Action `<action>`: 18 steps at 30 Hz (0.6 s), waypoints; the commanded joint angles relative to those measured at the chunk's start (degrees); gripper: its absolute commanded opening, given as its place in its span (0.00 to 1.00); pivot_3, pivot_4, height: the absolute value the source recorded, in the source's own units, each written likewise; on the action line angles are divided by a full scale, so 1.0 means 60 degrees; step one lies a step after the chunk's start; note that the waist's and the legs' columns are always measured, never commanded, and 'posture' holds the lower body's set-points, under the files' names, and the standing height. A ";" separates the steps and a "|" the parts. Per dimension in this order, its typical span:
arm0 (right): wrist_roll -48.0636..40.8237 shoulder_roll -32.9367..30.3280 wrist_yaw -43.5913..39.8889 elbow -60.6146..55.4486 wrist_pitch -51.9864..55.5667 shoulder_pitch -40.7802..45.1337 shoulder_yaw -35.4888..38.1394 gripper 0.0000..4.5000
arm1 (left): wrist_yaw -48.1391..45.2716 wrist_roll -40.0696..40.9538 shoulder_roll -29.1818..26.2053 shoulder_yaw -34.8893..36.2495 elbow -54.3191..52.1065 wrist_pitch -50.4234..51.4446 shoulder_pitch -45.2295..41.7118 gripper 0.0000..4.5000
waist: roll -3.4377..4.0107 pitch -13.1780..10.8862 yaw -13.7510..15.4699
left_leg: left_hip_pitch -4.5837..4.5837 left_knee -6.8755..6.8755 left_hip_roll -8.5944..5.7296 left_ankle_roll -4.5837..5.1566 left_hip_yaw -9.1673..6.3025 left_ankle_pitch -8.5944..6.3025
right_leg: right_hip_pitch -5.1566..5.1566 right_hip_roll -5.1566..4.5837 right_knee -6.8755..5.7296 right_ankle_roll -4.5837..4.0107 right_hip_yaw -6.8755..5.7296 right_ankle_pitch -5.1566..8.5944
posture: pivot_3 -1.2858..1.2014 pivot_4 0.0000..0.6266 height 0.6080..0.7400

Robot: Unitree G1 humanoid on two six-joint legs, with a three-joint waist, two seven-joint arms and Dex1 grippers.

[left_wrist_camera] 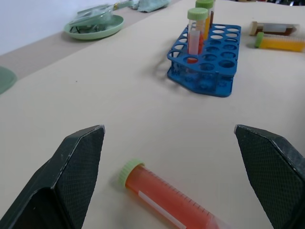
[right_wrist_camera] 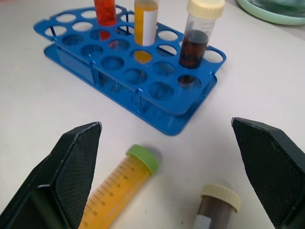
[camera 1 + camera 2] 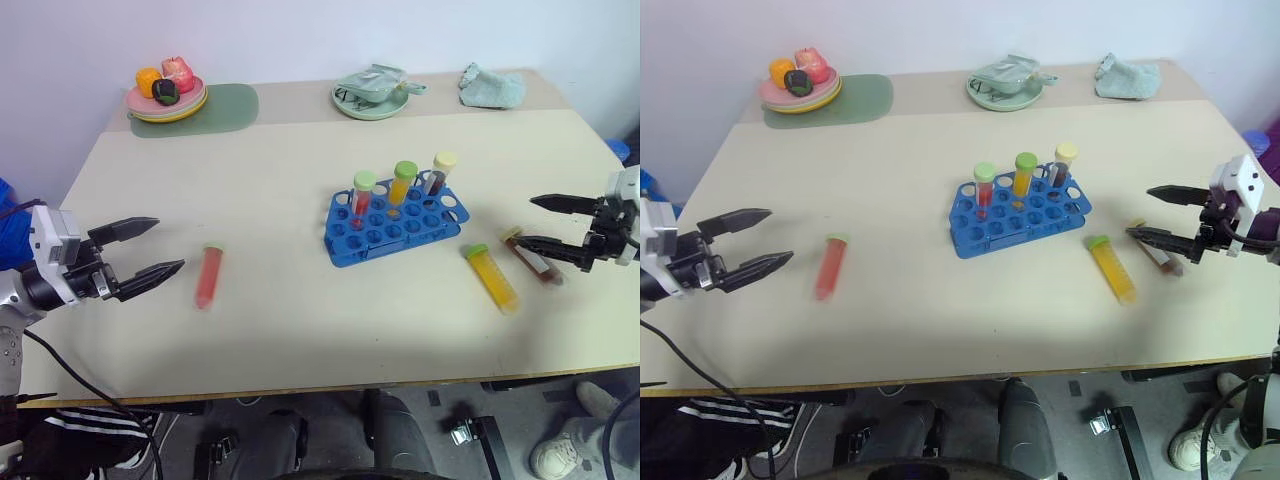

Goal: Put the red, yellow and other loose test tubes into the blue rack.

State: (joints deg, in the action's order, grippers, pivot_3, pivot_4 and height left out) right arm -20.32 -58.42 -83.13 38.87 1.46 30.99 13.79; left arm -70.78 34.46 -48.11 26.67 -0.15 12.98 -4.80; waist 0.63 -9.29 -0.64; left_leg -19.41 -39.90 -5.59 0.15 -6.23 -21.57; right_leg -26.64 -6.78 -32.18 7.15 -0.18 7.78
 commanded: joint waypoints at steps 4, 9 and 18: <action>0.0049 0.0029 0.0205 0.0338 -0.0695 0.0134 0.0235 1.00 | 0.0002 0.0074 -0.0130 0.0067 0.0048 -0.0205 -0.0400 0.99 | 0.0000 0.0000 0.0000 | 0.0000 0.0000 0.0000 0.0000 0.0000 0.0000 | 0.0000 0.0000 0.0001 0.0000 0.0000 0.0000 | 0.52 0.24 1.00; 0.0213 0.0011 0.0614 0.0508 -0.0460 0.0246 0.0133 1.00 | 0.0039 -0.0103 -0.0099 -0.0267 0.0249 -0.0397 -0.0880 0.99 | 0.0003 -0.0001 -0.0001 | 0.0000 0.0000 0.0000 0.0000 0.0000 0.0000 | 0.0000 0.0000 0.0000 0.0000 0.0000 0.0000 | 0.52 0.24 1.00; 0.0816 -0.0208 0.2275 -0.0501 0.1529 0.0740 -0.0272 1.00 | 0.0362 -0.0048 0.0421 -0.0778 0.0004 -0.0646 -0.1593 0.99 | 0.0013 0.0000 -0.0022 | -0.0001 0.0002 0.0000 -0.0001 0.0002 0.0000 | -0.0006 0.0000 0.0000 0.0000 0.0000 0.0000 | 0.52 0.24 1.00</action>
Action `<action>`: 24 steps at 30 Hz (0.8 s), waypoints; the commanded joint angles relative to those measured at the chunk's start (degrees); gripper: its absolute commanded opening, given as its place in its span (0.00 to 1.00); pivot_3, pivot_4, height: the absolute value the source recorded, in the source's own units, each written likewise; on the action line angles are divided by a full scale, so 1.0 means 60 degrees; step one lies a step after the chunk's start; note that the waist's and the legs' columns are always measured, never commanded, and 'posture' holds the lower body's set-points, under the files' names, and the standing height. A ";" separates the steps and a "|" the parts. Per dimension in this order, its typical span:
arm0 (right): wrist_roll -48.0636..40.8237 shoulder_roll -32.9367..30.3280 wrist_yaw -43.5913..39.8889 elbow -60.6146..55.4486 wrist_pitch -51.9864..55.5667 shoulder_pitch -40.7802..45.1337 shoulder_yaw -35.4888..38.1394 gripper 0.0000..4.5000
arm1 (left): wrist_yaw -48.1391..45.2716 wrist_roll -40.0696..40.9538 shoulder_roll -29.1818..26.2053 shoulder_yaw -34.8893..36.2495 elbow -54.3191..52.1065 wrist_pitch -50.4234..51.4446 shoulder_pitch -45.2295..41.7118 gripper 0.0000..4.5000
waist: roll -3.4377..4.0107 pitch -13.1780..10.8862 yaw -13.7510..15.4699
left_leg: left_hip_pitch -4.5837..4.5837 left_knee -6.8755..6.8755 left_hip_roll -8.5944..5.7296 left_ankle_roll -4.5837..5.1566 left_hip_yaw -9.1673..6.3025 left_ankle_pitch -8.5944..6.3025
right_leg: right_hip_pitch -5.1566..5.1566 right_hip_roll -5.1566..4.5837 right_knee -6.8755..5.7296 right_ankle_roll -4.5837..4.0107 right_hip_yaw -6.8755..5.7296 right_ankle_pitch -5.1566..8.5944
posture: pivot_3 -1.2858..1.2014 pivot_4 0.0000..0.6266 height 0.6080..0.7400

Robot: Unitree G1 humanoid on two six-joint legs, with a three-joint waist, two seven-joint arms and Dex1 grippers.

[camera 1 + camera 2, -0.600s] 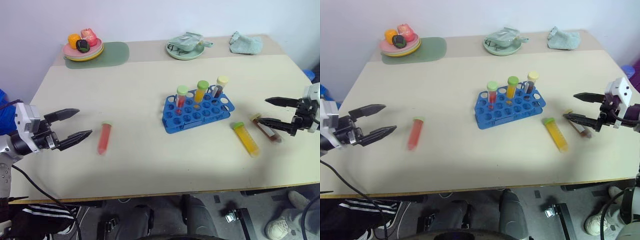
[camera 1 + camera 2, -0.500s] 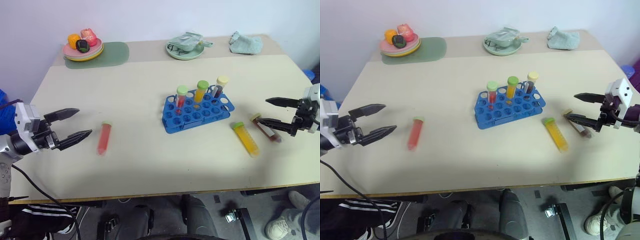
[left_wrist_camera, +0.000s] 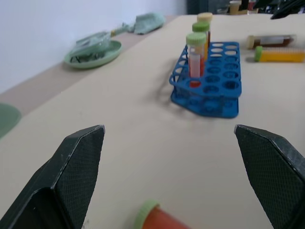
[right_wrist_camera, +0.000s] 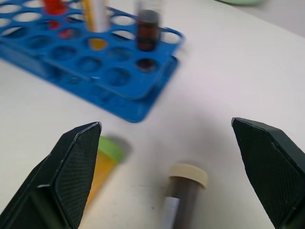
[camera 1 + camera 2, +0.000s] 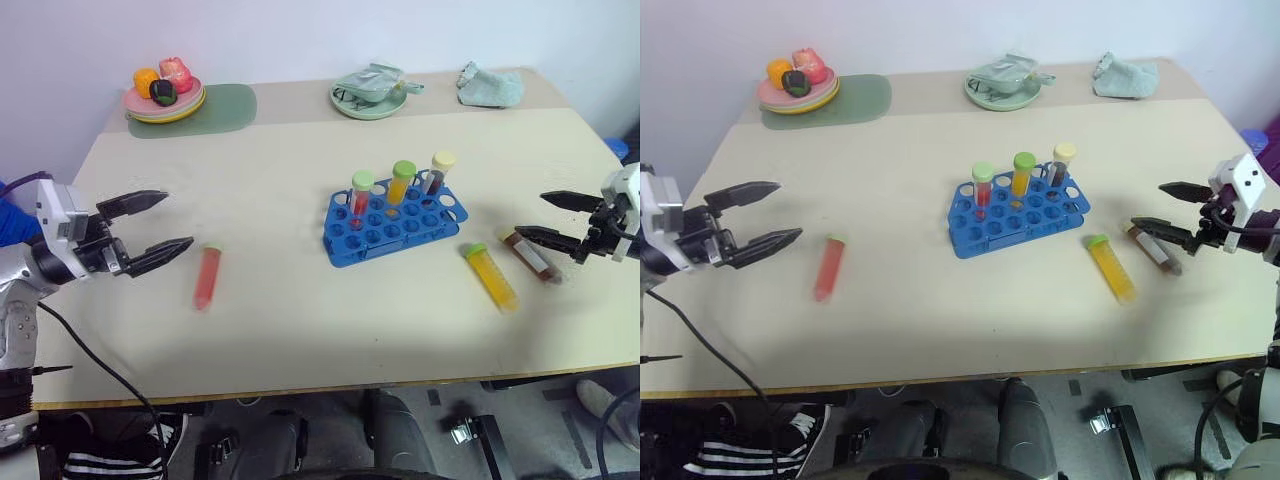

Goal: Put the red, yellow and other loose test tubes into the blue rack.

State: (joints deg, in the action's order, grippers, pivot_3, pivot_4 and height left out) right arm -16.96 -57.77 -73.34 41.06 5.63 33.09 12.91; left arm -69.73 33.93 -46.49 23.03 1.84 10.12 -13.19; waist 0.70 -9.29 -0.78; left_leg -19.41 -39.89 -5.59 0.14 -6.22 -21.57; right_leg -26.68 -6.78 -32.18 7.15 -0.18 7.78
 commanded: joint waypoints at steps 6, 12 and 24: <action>0.0942 -0.0793 0.1927 -0.2080 0.3742 0.0940 -0.0700 1.00 | 0.0038 0.0032 0.0507 -0.0896 -0.0254 -0.0167 -0.0722 0.99 | 0.0003 -0.0001 0.0062 | -0.0013 -0.0008 -0.0005 0.0001 0.0000 0.0000 | -0.0006 -0.0004 -0.0002 0.0000 0.0000 0.0000 | 0.52 0.24 1.00; 0.1144 -0.1435 0.1225 -0.3500 0.7422 0.1921 -0.2257 1.00 | 0.0090 0.0055 0.0781 -0.1316 -0.0488 -0.0090 -0.0940 0.99 | 0.0005 -0.0002 0.0020 | -0.0014 -0.0007 -0.0002 0.0001 0.0003 0.0000 | -0.0008 -0.0002 0.0001 0.0000 0.0001 0.0000 | 0.52 0.24 1.00; 0.1992 -0.0994 0.2188 -0.3086 0.9973 0.2913 -0.4239 1.00 | 0.0494 0.0154 0.1001 -0.1473 -0.1501 0.0103 -0.0449 0.99 | 0.0006 -0.0003 0.0075 | -0.0028 -0.0011 -0.0008 0.0006 0.0004 -0.0004 | -0.0018 -0.0008 0.0001 0.0001 0.0001 -0.0001 | 0.52 0.24 1.00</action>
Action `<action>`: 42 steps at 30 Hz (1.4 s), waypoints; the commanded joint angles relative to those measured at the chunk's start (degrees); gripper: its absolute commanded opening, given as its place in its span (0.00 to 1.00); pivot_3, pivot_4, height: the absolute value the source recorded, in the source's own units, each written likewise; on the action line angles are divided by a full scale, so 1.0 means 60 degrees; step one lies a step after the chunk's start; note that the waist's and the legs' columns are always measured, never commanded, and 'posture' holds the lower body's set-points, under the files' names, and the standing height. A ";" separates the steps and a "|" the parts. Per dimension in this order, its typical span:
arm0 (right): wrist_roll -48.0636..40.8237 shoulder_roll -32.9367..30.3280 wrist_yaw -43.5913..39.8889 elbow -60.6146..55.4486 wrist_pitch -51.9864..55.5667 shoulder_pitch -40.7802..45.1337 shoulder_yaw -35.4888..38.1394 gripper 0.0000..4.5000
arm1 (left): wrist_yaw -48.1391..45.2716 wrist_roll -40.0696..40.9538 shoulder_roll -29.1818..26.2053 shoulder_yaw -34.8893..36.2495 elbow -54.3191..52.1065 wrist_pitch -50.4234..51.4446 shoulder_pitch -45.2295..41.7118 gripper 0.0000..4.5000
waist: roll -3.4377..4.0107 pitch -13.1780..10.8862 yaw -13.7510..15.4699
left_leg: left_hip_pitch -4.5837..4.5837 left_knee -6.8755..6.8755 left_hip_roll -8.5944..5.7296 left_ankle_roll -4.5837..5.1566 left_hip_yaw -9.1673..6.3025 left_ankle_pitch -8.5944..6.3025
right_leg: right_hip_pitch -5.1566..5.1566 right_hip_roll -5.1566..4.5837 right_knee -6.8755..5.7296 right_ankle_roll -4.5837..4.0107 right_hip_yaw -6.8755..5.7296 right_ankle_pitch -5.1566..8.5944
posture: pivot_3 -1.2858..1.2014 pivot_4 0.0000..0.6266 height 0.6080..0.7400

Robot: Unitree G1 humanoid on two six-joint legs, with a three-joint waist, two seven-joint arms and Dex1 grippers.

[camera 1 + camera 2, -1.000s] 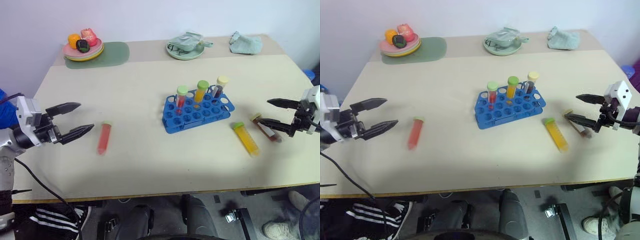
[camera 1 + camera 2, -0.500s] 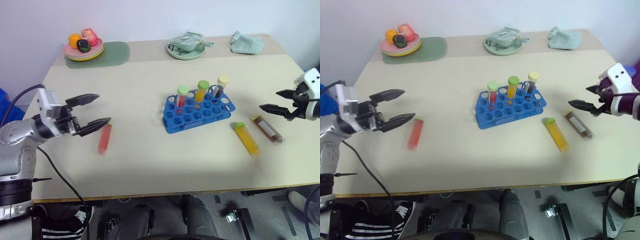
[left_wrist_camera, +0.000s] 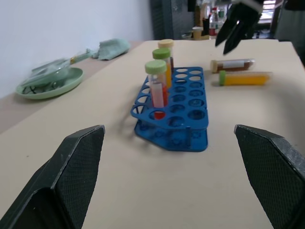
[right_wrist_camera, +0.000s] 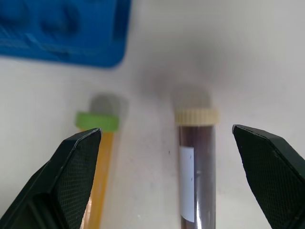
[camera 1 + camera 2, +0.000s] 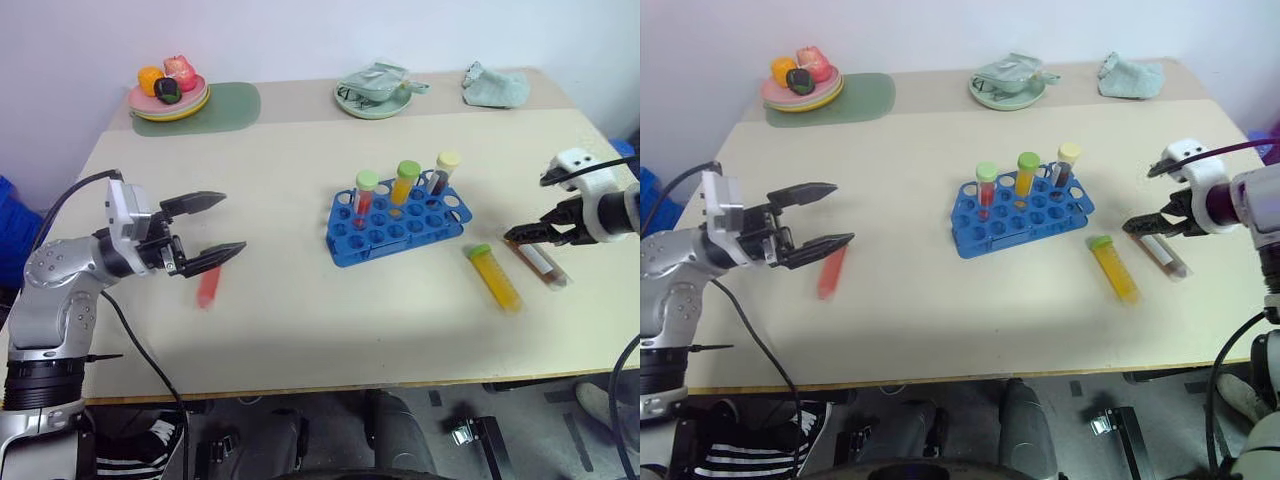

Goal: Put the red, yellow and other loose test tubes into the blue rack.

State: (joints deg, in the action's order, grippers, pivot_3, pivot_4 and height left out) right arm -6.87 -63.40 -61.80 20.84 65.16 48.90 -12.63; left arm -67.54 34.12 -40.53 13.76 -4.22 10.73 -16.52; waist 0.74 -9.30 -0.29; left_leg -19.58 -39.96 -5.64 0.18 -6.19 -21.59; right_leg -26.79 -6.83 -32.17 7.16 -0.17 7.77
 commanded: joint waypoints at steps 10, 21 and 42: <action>0.0942 0.0174 -0.0053 0.2026 -0.0354 0.0877 -0.1013 1.00 | 0.0481 0.0256 0.0099 0.0162 -0.1333 0.0060 0.0842 0.99 | 0.0000 0.0000 -0.0061 | 0.0003 0.0002 0.0003 0.0000 0.0005 0.0000 | 0.0001 0.0003 0.0002 0.0000 0.0000 0.0000 | 0.52 0.24 1.00; 0.1852 0.0860 -0.0347 0.4044 -0.1715 0.1496 -0.1492 1.00 | 0.0775 0.0393 0.0042 0.0275 -0.1824 0.0163 0.1243 0.99 | 0.0000 0.0000 -0.0062 | 0.0003 0.0002 0.0003 -0.0001 0.0007 0.0000 | 0.0002 0.0004 0.0002 0.0000 0.0000 0.0000 | 0.52 0.24 1.00; 0.2408 0.1073 -0.0848 0.4827 -0.2657 0.1704 -0.1232 0.17 | 0.0942 0.0402 -0.0027 0.0393 -0.1968 0.0164 0.1439 1.00 | -0.0005 0.0003 -0.0065 | 0.0013 -0.0003 0.0002 -0.0001 0.0004 0.0000 | 0.0013 0.0004 0.0001 0.0000 0.0000 0.0000 | 0.52 0.24 1.00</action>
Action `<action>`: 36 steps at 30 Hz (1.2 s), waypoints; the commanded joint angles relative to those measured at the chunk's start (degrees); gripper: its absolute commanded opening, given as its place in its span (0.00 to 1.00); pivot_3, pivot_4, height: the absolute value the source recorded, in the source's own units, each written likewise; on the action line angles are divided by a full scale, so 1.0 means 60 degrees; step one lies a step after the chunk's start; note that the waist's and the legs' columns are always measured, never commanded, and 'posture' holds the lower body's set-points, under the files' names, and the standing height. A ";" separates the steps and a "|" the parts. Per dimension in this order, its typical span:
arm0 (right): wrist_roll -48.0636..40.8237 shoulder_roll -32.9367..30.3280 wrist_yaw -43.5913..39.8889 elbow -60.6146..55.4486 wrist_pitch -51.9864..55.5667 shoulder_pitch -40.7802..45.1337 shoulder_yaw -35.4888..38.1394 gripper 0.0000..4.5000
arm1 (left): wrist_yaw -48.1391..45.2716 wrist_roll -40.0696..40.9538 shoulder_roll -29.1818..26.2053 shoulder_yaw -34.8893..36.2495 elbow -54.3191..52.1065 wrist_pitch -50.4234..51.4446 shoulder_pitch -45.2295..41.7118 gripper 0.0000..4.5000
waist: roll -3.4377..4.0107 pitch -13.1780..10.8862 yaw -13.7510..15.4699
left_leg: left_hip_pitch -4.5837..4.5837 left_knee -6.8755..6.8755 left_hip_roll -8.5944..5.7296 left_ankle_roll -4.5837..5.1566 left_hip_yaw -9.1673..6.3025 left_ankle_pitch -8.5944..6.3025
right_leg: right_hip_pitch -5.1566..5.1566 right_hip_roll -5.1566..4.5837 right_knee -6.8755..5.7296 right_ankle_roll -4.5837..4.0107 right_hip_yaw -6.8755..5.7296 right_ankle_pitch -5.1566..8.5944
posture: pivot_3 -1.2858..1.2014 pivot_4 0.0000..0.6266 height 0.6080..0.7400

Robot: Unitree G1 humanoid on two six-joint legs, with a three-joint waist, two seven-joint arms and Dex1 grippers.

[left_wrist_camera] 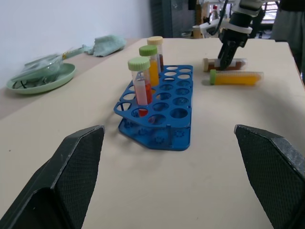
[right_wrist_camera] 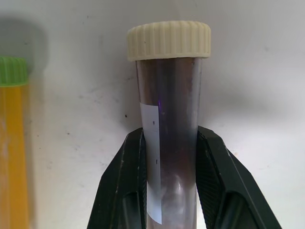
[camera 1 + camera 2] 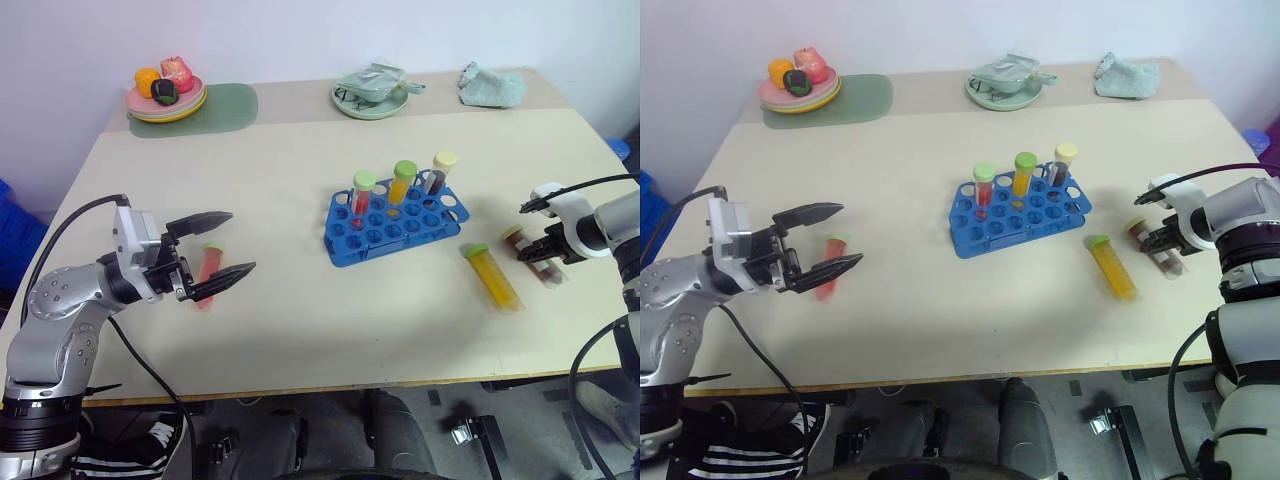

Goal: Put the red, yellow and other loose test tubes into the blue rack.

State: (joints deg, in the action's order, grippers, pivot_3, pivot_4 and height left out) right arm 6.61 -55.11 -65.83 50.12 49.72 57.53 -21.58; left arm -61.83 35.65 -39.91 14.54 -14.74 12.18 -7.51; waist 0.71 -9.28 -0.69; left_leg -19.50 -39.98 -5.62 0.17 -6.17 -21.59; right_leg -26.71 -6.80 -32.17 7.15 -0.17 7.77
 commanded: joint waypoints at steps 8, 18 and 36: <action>-0.1696 -0.1029 -0.0304 -0.2018 -0.1269 -0.0576 0.3060 0.17 | -0.0106 0.0081 -0.0136 0.0277 0.0127 -0.0224 -0.0324 1.00 | 0.0012 -0.0007 0.0005 | -0.0006 0.0006 0.0002 -0.0001 0.0000 0.0000 | -0.0010 0.0001 -0.0001 0.0000 0.0000 0.0000 | 0.52 0.24 1.00; -0.5236 0.3135 0.4197 -0.8570 -0.1640 -0.3793 0.8862 0.17 | -0.0387 -0.0121 -0.0177 0.0032 0.1307 -0.0332 -0.1564 1.00 | 0.0016 0.0000 -0.0002 | 0.0002 0.0000 0.0004 -0.0001 -0.0006 0.0000 | -0.0005 0.0003 -0.0010 0.0001 0.0003 -0.0002 | 0.52 0.24 1.00; -0.3836 0.6313 0.6449 -0.8263 -0.7573 -0.5879 0.6760 0.17 | -0.0445 -0.0073 -0.0259 -0.0008 0.1371 0.0168 -0.2066 1.00 | 0.0015 0.0002 -0.0065 | 0.0016 0.0003 -0.0005 -0.0002 -0.0004 0.0001 | -0.0003 0.0006 -0.0018 0.0000 -0.0002 -0.0002 | 0.52 0.24 1.00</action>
State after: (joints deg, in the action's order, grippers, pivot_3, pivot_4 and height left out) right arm -16.84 -17.22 -27.79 0.81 7.62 21.04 19.00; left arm -64.89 34.63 -40.75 13.60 -4.76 13.16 -19.86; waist 0.80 -9.27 -1.08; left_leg -19.41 -39.96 -5.65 0.16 -6.21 -21.58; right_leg -26.73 -6.77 -32.27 7.15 -0.18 7.76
